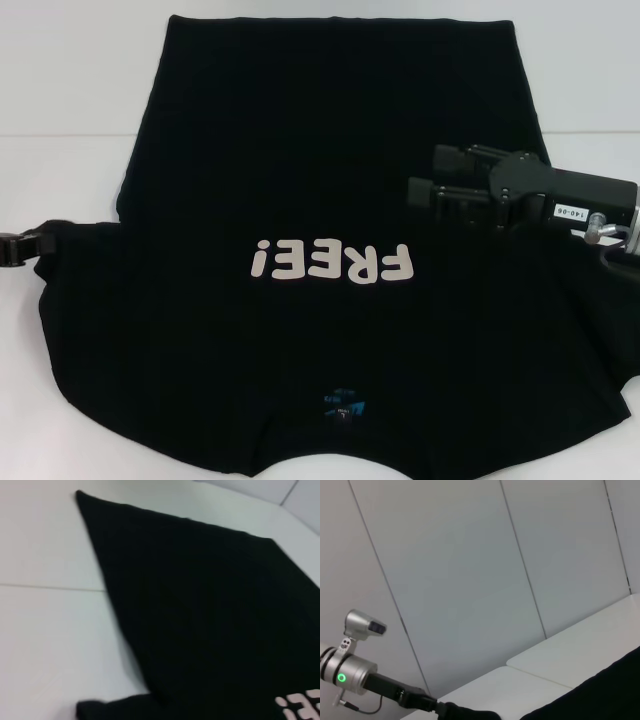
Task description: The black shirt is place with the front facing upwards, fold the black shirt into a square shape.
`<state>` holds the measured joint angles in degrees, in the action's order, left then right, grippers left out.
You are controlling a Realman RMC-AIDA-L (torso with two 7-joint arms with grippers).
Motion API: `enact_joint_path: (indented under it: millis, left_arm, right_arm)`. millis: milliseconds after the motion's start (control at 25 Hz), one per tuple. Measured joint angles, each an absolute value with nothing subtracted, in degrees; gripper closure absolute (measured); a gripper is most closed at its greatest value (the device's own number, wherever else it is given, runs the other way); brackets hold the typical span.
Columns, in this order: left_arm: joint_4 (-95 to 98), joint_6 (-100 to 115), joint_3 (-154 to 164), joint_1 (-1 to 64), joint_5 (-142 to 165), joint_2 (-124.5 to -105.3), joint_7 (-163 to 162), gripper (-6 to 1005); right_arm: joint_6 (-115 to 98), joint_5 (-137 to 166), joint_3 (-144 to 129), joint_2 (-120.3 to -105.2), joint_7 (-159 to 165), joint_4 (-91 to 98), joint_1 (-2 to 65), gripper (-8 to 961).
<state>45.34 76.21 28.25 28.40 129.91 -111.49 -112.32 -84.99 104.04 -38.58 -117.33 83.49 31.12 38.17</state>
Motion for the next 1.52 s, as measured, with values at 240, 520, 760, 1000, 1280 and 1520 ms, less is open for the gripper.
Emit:
enact_joint_path:
  millis: [240,520,760,1000,1280,1520]
  left_arm:
    - [46.18,77.73,28.00,29.05,129.90,-111.76,-112.17,981]
    - [46.30,78.12,28.80,30.81,129.90,-113.08,-111.56,972]
    - [46.85,78.20,30.20,32.30,129.83,-116.08,-110.51,964]
    - [47.84,77.78,34.03,33.01,129.85,-119.52,-110.12,956]
    - [47.94,74.80,35.82,33.55,129.66,-122.26,-109.24,805]
    - [48.62,74.31,34.92,32.82,129.19,-121.54,-109.29,660]
  right_arm:
    - [-85.11,104.06,-38.58,-117.39,83.70,31.11,37.63,72]
    - [-85.15,103.76,-38.58,-117.84,83.53,31.11,37.10,72]
    - [-85.01,103.66,-38.58,-117.98,83.49,31.11,37.02,73]
    - [-85.05,103.61,-38.58,-117.99,83.50,31.11,37.00,73]
    - [-85.03,103.40,-38.31,-117.82,83.50,31.11,36.99,73]
    - [-85.57,103.33,-35.80,-117.19,83.67,31.12,36.78,73]
